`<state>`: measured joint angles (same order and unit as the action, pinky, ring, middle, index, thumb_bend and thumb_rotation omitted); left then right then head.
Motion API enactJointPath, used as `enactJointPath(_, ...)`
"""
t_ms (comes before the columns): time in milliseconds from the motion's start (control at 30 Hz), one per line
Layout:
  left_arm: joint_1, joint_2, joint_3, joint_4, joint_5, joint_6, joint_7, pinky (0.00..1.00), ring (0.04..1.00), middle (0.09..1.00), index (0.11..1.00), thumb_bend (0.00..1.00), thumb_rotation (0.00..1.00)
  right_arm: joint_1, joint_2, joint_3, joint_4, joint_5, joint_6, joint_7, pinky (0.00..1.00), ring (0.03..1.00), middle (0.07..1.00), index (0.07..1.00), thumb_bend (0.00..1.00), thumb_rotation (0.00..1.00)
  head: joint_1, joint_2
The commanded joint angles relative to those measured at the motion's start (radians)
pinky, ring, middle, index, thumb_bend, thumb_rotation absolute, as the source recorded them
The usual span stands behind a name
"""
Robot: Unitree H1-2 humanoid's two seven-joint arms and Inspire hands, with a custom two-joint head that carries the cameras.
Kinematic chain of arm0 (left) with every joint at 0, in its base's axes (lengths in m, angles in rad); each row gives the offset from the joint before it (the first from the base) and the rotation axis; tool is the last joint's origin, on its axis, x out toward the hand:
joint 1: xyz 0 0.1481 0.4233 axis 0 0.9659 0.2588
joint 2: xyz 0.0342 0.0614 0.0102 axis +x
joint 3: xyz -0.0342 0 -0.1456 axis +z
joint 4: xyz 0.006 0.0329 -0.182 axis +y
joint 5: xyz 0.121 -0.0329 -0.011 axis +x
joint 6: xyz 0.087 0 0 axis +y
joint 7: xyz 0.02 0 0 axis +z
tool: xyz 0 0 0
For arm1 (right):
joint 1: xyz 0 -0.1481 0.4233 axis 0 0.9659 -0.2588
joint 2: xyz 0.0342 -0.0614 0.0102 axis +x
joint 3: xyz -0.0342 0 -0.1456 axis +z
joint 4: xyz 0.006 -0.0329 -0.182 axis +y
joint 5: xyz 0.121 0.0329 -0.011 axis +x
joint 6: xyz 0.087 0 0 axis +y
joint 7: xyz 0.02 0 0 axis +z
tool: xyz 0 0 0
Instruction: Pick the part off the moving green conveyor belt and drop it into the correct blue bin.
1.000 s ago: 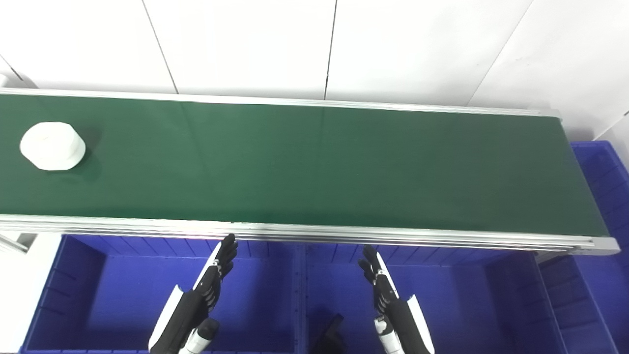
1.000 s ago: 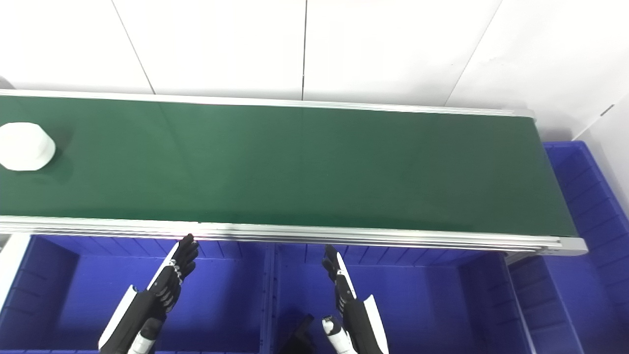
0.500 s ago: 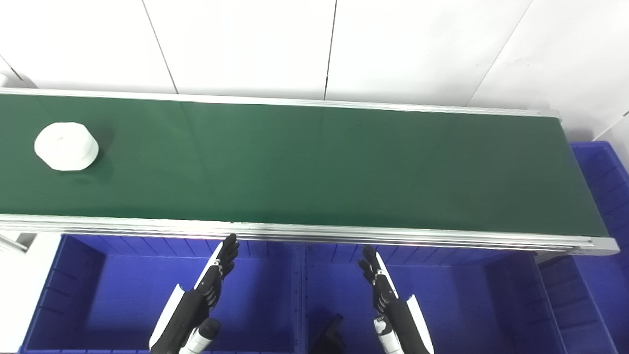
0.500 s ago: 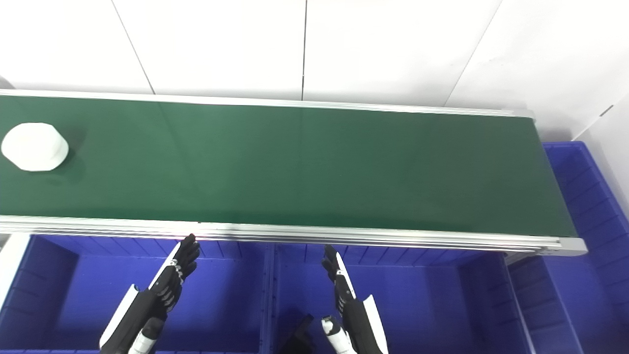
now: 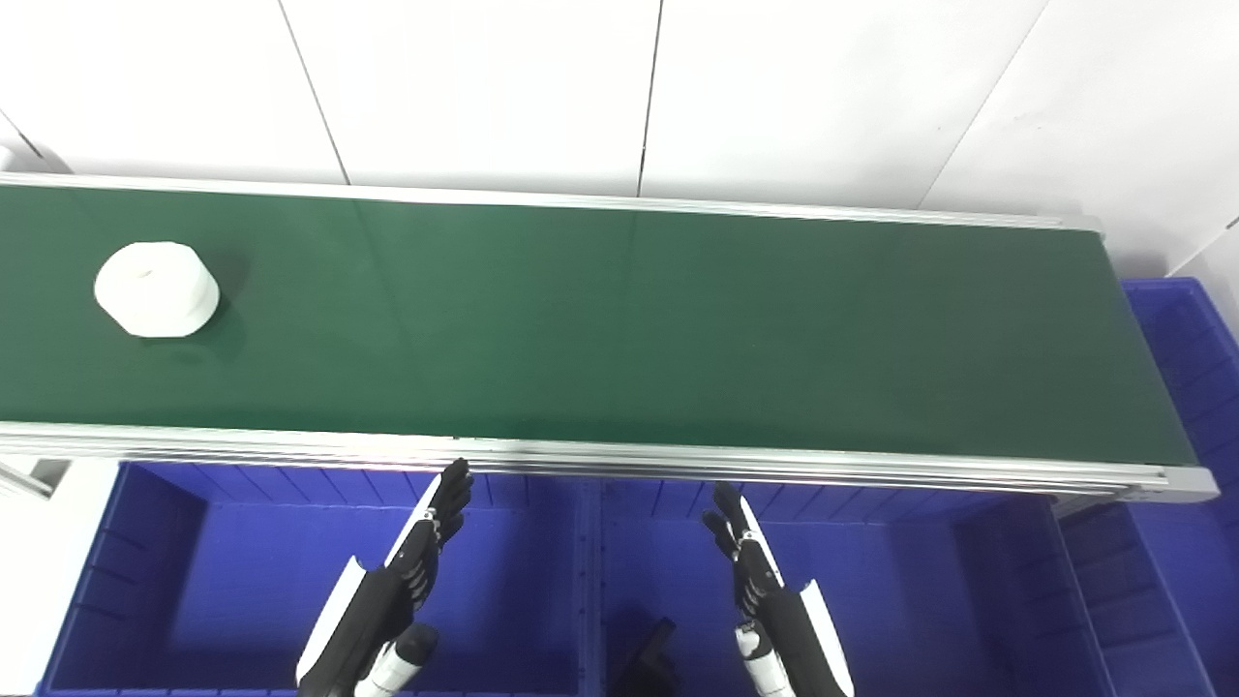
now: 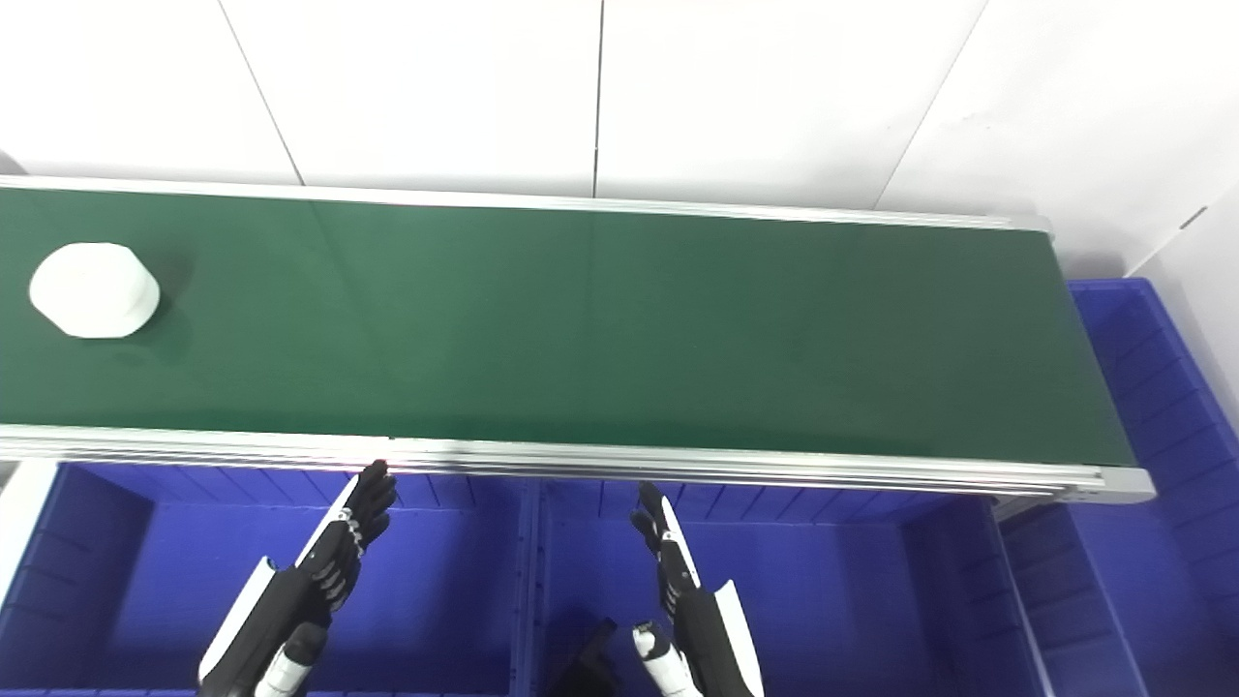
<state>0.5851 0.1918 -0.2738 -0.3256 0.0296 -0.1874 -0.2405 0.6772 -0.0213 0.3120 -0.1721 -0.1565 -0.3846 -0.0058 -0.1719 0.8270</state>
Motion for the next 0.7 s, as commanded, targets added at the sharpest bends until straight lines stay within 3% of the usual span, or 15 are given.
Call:
enactJointPath(0, 0.006, -0.006, -0.005, -0.001, 0.002, -0.048, 0.005, 1.00, 1.000, 1.000, 1.000, 1.00, 0.96, 0.008, -0.004, 0.001, -0.001, 0.008, -0.019, 0.009, 1.00, 0.976, 1.000, 1.000, 0.93, 1.00, 0.024, -0.031)
enactJointPath(267, -0.016, -0.031, -0.022, 0.121, 0.040, -0.144, 0.012, 0.98, 1.000, 1.000, 1.000, 1.00, 0.96, -0.022, -0.030, -0.016, 0.105, 0.037, -0.080, 0.008, 1.00, 0.981, 1.000, 1.000, 0.94, 1.00, 0.137, -0.162)
enactJointPath(300, -0.020, -0.033, -0.023, 0.131, 0.040, -0.152, 0.010, 0.97, 1.000, 1.000, 1.000, 1.00, 0.95, -0.026, -0.033, -0.017, 0.113, 0.040, -0.080, 0.008, 1.00, 0.982, 1.000, 1.000, 0.95, 1.00, 0.137, -0.162)
enactJointPath(333, -0.024, -0.036, -0.026, 0.143, 0.041, -0.158, 0.009, 0.97, 1.000, 1.000, 1.000, 1.00, 0.95, -0.030, -0.036, -0.019, 0.124, 0.042, -0.082, 0.006, 1.00, 0.982, 1.000, 1.000, 0.95, 1.00, 0.157, -0.191)
enactJointPath(467, -0.034, -0.042, -0.033, 0.176, 0.044, -0.178, 0.011, 0.99, 1.000, 1.000, 1.000, 1.00, 0.94, -0.046, -0.045, -0.023, 0.156, 0.051, -0.085, 0.001, 1.00, 0.977, 1.000, 1.000, 0.94, 1.00, 0.181, -0.224)
enactJointPath(667, -0.043, -0.051, -0.038, 0.190, 0.042, -0.195, 0.015, 0.95, 1.000, 1.000, 1.000, 1.00, 0.93, -0.059, -0.056, -0.024, 0.177, 0.067, -0.085, 0.002, 1.00, 0.981, 1.000, 1.000, 0.93, 1.00, 0.209, -0.231)
